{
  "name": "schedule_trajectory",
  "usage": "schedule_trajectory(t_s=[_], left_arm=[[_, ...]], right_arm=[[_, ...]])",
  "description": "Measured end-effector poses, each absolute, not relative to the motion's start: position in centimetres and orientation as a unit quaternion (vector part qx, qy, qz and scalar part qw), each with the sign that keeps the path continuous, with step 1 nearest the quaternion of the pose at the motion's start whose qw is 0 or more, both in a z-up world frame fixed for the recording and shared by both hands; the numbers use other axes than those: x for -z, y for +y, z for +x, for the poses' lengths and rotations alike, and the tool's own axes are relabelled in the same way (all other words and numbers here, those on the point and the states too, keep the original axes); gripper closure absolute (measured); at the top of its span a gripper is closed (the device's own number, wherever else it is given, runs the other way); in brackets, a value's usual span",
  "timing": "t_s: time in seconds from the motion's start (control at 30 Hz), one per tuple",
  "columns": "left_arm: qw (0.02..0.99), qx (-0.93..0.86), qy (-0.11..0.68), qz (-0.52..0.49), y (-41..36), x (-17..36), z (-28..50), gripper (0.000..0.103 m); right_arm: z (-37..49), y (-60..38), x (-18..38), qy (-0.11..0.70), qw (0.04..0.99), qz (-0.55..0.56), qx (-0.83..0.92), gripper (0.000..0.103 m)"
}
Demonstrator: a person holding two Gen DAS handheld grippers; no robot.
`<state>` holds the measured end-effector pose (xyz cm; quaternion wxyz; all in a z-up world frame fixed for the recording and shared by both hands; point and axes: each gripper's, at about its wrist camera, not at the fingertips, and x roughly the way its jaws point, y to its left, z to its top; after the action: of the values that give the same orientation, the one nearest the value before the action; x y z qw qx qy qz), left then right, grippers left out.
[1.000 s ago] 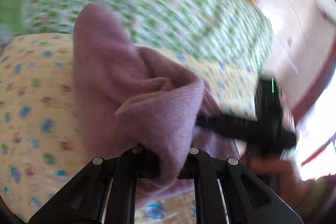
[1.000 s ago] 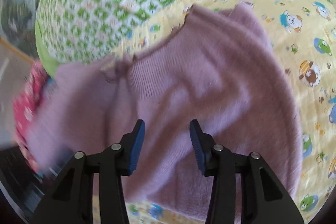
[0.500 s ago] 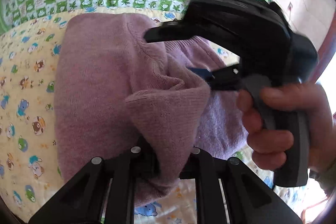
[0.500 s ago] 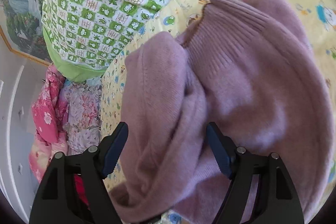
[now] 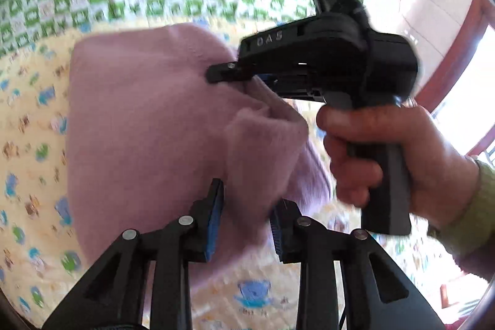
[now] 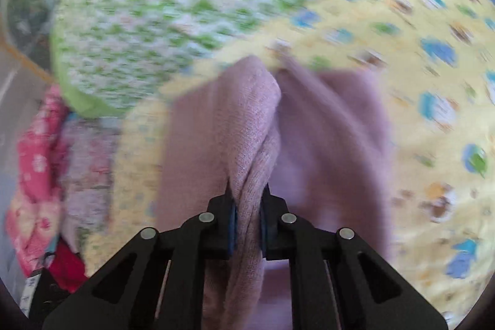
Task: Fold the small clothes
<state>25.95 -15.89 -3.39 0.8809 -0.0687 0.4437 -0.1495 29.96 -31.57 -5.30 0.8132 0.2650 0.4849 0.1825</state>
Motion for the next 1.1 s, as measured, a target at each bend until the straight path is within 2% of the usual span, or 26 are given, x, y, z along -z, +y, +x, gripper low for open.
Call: schedule_trajectory(t_s=[0.1, 0.2, 0.33, 0.4, 0.47, 0.57, 0.6, 0.63, 0.67, 0.77, 0.93, 1.1], left_arm=[[0.874, 0.166, 0.45, -0.081, -15.0, 3.3, 24.3, 0.072], [0.874, 0.162, 0.445, -0.109, -12.9, 2.5, 23.2, 0.068], [0.875, 0.122, 0.435, -0.176, -8.7, 1.8, 22.5, 0.057], [0.869, 0.091, 0.442, -0.202, -6.5, 2.3, 23.4, 0.044], [0.858, 0.069, 0.454, -0.23, -4.6, 3.2, 24.4, 0.044], [0.831, 0.048, 0.483, -0.273, -2.7, 5.1, 26.0, 0.037], [0.826, 0.043, 0.487, -0.282, -2.3, 5.5, 26.4, 0.037], [0.823, 0.038, 0.489, -0.287, -2.1, 5.8, 26.6, 0.037], [0.819, 0.036, 0.491, -0.293, -1.7, 6.3, 27.0, 0.037], [0.817, 0.031, 0.493, -0.296, -1.9, 6.7, 27.8, 0.036], [0.818, 0.055, 0.494, -0.29, -2.9, 6.7, 28.9, 0.031], [0.808, 0.069, 0.516, -0.274, -4.9, 8.2, 29.0, 0.03]], right_arm=[[29.6, -33.1, 7.4, 0.491, 0.794, 0.308, -0.186, 0.084], [28.9, -33.9, 7.6, 0.486, 0.787, 0.332, -0.186, 0.068], [27.9, -33.9, 7.2, 0.485, 0.784, 0.331, -0.202, 0.062], [27.8, -33.9, 7.2, 0.485, 0.783, 0.329, -0.208, 0.059], [27.8, -33.4, 7.0, 0.486, 0.783, 0.327, -0.208, 0.058], [28.3, -32.4, 6.8, 0.493, 0.784, 0.315, -0.208, 0.057], [28.4, -32.0, 6.7, 0.495, 0.786, 0.305, -0.211, 0.059], [28.4, -31.4, 6.4, 0.498, 0.789, 0.287, -0.217, 0.077], [28.5, -31.0, 6.1, 0.5, 0.793, 0.271, -0.219, 0.088], [28.2, -30.6, 4.4, 0.487, 0.806, 0.25, -0.226, 0.089], [26.4, -34.2, 0.2, 0.421, 0.836, 0.275, -0.219, 0.09], [26.2, -36.6, 5.3, 0.474, 0.829, 0.261, -0.144, 0.09]])
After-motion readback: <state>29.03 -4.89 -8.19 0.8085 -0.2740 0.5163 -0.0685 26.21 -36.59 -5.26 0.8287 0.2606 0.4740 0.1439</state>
